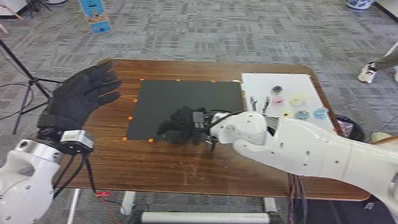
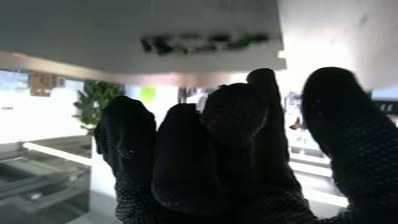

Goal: Arrange flowers

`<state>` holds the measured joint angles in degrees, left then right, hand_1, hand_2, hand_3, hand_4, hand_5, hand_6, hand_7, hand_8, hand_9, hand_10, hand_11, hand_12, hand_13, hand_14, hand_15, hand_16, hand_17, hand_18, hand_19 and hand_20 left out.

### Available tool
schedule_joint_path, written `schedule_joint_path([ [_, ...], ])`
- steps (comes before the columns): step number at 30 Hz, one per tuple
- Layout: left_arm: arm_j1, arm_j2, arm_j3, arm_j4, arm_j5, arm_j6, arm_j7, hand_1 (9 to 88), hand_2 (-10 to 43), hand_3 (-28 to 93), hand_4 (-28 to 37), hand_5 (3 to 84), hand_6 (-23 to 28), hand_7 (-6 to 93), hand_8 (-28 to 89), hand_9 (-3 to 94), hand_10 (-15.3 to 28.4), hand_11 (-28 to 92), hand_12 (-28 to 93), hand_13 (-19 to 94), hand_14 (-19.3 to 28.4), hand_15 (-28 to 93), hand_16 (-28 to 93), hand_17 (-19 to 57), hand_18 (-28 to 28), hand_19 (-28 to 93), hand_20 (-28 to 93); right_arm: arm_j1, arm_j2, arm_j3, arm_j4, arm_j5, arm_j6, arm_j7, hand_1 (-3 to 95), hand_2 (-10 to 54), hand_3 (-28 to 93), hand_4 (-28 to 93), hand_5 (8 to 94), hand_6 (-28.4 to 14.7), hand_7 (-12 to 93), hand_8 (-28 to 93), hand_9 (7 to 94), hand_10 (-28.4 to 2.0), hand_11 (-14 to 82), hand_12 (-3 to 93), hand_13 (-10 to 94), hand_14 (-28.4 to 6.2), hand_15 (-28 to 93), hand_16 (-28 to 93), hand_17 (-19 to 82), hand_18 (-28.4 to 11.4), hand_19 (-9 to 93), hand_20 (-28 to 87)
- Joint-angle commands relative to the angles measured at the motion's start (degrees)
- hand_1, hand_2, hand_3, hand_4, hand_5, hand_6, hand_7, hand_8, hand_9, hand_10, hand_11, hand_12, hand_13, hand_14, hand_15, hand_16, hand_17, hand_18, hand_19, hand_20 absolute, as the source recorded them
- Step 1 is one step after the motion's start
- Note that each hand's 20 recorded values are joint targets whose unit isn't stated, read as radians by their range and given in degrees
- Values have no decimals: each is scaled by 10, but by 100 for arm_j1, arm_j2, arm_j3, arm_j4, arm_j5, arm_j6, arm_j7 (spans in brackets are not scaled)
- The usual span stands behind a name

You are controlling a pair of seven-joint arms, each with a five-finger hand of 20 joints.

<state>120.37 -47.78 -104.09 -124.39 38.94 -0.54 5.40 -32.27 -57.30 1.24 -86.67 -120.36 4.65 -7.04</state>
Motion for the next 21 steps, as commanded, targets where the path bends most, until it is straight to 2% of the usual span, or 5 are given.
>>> schedule_joint_path([
  [1, 15, -59, -18, -21, -18, 9, -22, 242, -58, 704, -283, 304, 27, 205, -98, 290, 126, 246, 180, 238, 146, 288, 9, -92, 225, 449, 88, -407, 214, 569, -359, 57, 442, -159, 212, 16, 856, -195, 372, 32, 193, -159, 815, -106, 626, 356, 804, -77, 879, 406, 509, -242, 932, 737],
  [6, 4, -67, -23, -13, -24, 22, -28, 241, -58, 704, -283, 304, 27, 205, -98, 289, 126, 246, 179, 238, 146, 289, 9, -93, 225, 449, 88, -838, 280, 1038, -357, -37, 68, 189, 200, 48, 875, -179, 397, 13, 189, -153, 814, -107, 626, 354, 802, -77, 878, 404, 505, -242, 932, 734],
  [12, 73, -85, -62, -41, -45, 6, -20, 241, -58, 704, -283, 304, 27, 205, -98, 290, 126, 246, 179, 238, 146, 289, 10, -93, 225, 450, 88, -888, 273, 972, -125, -32, -381, 725, 196, 113, 932, -29, 419, 11, 184, -149, 815, -106, 627, 349, 802, -78, 880, 398, 505, -242, 932, 732],
  [15, 56, -73, -54, -34, -48, 0, -18, 240, -58, 705, -283, 304, 27, 205, -98, 289, 126, 246, 180, 238, 146, 290, 9, -93, 225, 449, 88, -836, 265, 850, -87, -40, -533, 862, 191, 122, 932, 34, 424, 12, 184, -149, 819, -106, 626, 358, 803, -79, 882, 394, 507, -244, 932, 733],
  [21, 104, -87, -81, -50, -57, -26, -28, 241, -57, 703, -283, 304, 27, 205, -98, 289, 126, 246, 180, 238, 146, 289, 9, -93, 225, 450, 88, -726, 186, 637, -30, -76, -644, 887, 186, 133, 932, 51, 431, 14, 186, -150, 822, -104, 612, 389, 806, -77, 883, 393, 508, -244, 932, 734],
])
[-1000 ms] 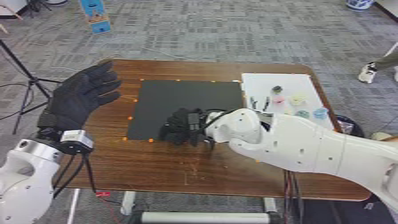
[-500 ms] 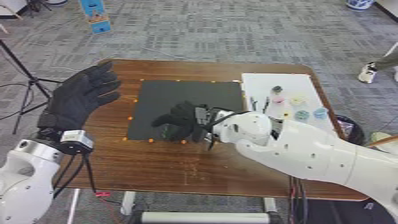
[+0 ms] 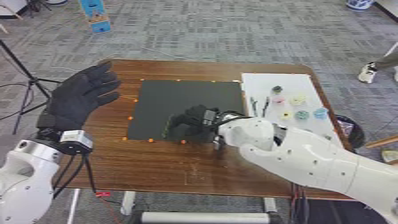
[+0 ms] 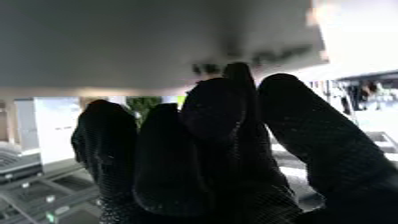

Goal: Arrange flowers

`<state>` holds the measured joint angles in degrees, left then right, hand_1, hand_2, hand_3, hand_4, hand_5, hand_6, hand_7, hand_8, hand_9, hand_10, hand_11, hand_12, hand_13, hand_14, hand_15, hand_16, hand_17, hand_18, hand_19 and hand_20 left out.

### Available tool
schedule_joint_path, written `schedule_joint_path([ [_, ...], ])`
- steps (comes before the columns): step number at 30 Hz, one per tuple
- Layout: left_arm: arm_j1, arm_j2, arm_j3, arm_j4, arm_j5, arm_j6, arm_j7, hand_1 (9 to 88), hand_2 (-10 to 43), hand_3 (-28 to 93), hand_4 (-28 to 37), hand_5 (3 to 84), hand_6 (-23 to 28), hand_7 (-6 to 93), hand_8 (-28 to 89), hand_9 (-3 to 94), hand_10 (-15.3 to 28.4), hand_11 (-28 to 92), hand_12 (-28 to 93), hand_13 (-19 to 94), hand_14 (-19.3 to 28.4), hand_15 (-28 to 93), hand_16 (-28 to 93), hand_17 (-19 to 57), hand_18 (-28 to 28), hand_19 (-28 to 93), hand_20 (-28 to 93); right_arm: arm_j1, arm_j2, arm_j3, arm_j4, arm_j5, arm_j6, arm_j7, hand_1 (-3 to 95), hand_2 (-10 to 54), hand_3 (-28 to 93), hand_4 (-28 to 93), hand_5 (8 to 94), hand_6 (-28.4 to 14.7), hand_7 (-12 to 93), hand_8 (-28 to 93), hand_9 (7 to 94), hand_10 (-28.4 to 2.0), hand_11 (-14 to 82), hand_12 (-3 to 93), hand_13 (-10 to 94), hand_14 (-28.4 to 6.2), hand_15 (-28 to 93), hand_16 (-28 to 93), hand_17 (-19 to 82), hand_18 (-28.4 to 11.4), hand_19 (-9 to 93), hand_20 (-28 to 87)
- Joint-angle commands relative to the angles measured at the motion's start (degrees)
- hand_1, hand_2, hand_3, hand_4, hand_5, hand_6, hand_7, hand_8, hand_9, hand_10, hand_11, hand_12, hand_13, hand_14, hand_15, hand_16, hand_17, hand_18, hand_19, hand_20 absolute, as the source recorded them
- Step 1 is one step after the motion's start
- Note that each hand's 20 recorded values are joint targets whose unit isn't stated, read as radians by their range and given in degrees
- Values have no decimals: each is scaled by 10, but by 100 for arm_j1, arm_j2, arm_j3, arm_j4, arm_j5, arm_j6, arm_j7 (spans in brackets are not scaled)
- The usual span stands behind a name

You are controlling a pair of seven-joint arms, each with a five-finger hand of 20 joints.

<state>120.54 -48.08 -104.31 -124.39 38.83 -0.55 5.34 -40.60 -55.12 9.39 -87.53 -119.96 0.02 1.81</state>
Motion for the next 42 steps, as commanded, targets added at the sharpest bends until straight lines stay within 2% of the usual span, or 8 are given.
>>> schedule_joint_path([
  [1, 75, -53, -45, -44, -45, -20, -21, 240, -57, 704, -283, 304, 27, 205, -98, 289, 126, 246, 179, 238, 146, 289, 9, -92, 225, 450, 88, 142, -47, -230, 61, -101, -187, 12, 183, 136, 932, 52, 432, 14, 185, -150, 823, -105, 612, 389, 807, -77, 883, 393, 508, -244, 932, 734],
  [11, 22, -26, 11, -17, -68, -35, -45, 241, -57, 704, -283, 304, 27, 206, -98, 289, 126, 245, 179, 239, 147, 289, 10, -93, 225, 450, 88, 153, -367, -204, 210, -136, -322, -105, 171, 146, 932, 54, 444, 13, 184, -150, 824, -105, 627, 360, 810, -75, 884, 393, 514, -243, 932, 737],
  [25, -82, -24, 107, 36, -76, -41, -69, 239, -56, 705, -282, 304, 27, 204, -98, 289, 126, 244, 180, 239, 146, 287, 9, -93, 225, 449, 88, 175, -755, -59, 477, 15, -489, 160, 160, 147, 932, 34, 451, 9, 182, -150, 832, -102, 631, 351, 818, -72, 883, 396, 524, -240, 932, 739],
  [32, 18, -48, 21, -5, -76, 9, -41, 240, -56, 705, -283, 305, 27, 206, -99, 289, 126, 246, 180, 239, 147, 288, 10, -92, 225, 450, 88, 283, -447, -239, 478, -41, -631, 211, 158, 148, 932, 32, 453, 8, 180, -148, 832, -101, 630, 353, 820, -71, 881, 400, 527, -241, 932, 741],
  [37, 9, -55, 10, -3, -72, 6, -33, 240, -56, 705, -283, 305, 28, 206, -99, 290, 126, 246, 180, 238, 146, 289, 10, -92, 225, 450, 88, 474, -249, -530, 546, -15, -611, 394, 157, 147, 932, 32, 452, 7, 180, -148, 833, -101, 629, 353, 821, -70, 880, 400, 528, -241, 932, 742],
  [42, 94, -80, -59, -40, -69, -9, -11, 241, -55, 704, -283, 305, 28, 205, -99, 289, 126, 245, 179, 239, 147, 288, 10, -93, 226, 450, 88, 591, -93, -681, 610, -45, -651, 428, 156, 147, 932, 32, 454, 6, 179, -147, 835, -101, 629, 352, 823, -70, 880, 400, 529, -241, 932, 742],
])
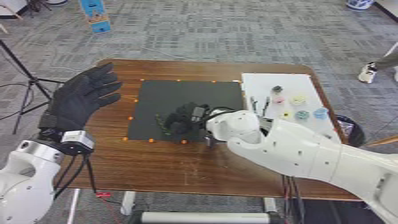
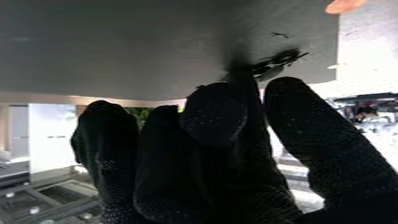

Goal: Arrange flowers

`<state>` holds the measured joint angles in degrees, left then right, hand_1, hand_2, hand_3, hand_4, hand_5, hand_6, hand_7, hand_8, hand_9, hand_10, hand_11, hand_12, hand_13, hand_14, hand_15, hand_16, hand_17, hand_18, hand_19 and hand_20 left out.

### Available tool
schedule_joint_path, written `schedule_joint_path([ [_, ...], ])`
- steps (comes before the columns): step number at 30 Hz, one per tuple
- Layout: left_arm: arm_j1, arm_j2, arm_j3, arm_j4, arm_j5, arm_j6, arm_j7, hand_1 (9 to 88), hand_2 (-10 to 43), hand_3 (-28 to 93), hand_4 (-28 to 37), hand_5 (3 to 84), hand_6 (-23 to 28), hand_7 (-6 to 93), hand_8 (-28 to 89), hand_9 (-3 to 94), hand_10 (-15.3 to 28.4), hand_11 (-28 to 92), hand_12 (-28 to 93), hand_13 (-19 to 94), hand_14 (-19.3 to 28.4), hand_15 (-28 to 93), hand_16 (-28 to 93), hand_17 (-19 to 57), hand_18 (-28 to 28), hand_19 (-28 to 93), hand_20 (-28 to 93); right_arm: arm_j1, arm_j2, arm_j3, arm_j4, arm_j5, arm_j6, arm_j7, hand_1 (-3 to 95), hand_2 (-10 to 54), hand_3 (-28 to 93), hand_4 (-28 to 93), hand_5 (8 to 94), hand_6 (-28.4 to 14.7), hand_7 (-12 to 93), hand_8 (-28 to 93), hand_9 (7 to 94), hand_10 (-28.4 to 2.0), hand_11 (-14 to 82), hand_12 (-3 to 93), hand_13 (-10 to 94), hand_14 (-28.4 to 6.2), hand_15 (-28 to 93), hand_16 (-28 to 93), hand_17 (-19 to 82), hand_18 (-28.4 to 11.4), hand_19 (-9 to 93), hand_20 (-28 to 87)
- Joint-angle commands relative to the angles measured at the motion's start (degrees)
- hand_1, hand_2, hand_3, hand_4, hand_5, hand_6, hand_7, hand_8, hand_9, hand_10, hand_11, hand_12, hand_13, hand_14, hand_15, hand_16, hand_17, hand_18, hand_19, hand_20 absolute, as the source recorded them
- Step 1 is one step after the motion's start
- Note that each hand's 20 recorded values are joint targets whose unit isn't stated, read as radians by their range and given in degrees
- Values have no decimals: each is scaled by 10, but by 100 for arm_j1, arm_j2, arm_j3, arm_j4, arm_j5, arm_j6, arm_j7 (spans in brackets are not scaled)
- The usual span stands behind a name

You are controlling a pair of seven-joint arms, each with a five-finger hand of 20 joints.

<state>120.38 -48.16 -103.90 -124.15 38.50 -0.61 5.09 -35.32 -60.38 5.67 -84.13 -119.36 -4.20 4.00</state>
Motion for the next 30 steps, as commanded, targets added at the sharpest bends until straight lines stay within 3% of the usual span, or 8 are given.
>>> schedule_joint_path([
  [1, 114, -72, -105, -67, -38, -2, 9, 241, -55, 703, -283, 305, 28, 206, -99, 289, 126, 245, 179, 239, 147, 289, 10, -93, 225, 450, 88, 57, 477, -305, 253, -101, -239, 203, 156, 147, 932, 33, 455, 6, 180, -147, 835, -101, 629, 352, 823, -69, 881, 400, 529, -240, 932, 742],
  [14, 117, -74, -90, -70, -38, 10, 17, 240, -56, 704, -283, 304, 27, 204, -98, 290, 125, 245, 180, 239, 146, 288, 10, -92, 225, 450, 89, 12, 745, -334, 13, -235, -309, -182, 159, 151, 932, 58, 498, 13, 184, -151, 840, -100, 632, 350, 827, -72, 883, 400, 534, -240, 932, 745],
  [30, 146, -62, -93, -83, -50, -4, 3, 240, -56, 705, -283, 305, 28, 206, -98, 290, 127, 244, 180, 239, 147, 288, 10, -92, 225, 450, 88, -128, 1110, -414, -779, -285, -279, -608, 157, 154, 932, 63, 506, 8, 184, -152, 841, -101, 632, 351, 826, -72, 883, 401, 533, -240, 932, 746],
])
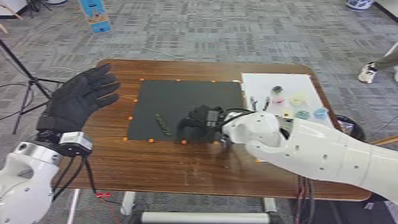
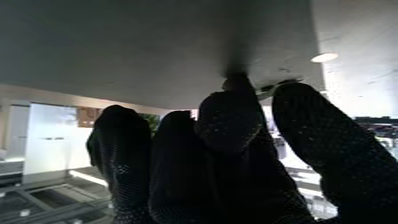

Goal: Arrange flowers

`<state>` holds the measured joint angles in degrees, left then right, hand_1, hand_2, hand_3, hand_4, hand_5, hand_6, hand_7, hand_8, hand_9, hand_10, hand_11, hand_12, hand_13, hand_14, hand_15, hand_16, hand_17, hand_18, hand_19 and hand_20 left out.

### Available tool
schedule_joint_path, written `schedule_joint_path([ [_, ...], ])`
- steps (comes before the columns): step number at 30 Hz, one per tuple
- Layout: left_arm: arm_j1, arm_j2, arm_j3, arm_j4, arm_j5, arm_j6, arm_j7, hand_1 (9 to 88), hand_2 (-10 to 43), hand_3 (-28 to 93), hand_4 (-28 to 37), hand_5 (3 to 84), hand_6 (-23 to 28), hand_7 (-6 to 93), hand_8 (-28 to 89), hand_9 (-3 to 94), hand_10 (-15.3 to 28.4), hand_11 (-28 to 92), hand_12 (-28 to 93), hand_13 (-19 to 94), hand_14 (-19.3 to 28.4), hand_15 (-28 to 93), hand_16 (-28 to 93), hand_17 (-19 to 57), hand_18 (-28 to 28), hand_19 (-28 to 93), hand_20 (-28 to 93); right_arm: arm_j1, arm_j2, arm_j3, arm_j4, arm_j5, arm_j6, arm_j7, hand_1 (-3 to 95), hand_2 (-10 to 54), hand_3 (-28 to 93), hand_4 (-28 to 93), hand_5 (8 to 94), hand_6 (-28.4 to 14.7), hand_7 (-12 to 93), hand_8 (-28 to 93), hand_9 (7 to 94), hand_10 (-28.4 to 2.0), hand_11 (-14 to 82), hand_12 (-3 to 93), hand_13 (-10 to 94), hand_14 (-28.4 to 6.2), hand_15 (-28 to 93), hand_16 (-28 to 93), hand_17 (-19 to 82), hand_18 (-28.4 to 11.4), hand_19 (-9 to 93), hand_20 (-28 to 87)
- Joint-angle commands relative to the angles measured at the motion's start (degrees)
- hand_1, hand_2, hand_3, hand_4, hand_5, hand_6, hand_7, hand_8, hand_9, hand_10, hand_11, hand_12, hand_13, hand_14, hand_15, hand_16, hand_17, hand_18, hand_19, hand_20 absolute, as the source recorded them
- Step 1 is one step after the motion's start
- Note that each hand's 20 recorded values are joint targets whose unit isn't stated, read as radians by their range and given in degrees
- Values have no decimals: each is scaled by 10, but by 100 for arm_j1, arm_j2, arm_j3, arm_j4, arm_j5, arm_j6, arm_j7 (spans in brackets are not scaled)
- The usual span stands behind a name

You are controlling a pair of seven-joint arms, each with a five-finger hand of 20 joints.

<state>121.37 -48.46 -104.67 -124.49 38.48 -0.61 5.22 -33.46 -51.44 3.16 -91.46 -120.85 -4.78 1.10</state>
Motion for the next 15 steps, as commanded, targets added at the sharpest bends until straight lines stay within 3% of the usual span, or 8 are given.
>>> schedule_joint_path([
  [1, 35, -26, -5, -42, -48, 2, -9, 241, -56, 704, -283, 305, 28, 205, -99, 290, 126, 244, 180, 239, 147, 288, 10, -92, 225, 450, 88, -352, 175, -101, -21, -143, -220, -353, 157, 155, 932, 62, 506, 8, 184, -152, 841, -101, 632, 351, 826, -71, 883, 401, 533, -241, 932, 746],
  [15, -28, -2, 39, -7, -65, -30, -44, 239, -56, 705, -283, 304, 27, 204, -98, 289, 126, 245, 180, 240, 147, 288, 10, -92, 226, 450, 88, -495, -210, 155, -143, -97, -116, -373, 153, 157, 932, 46, 502, 10, 183, -152, 841, -101, 632, 351, 826, -73, 883, 401, 532, -241, 932, 745],
])
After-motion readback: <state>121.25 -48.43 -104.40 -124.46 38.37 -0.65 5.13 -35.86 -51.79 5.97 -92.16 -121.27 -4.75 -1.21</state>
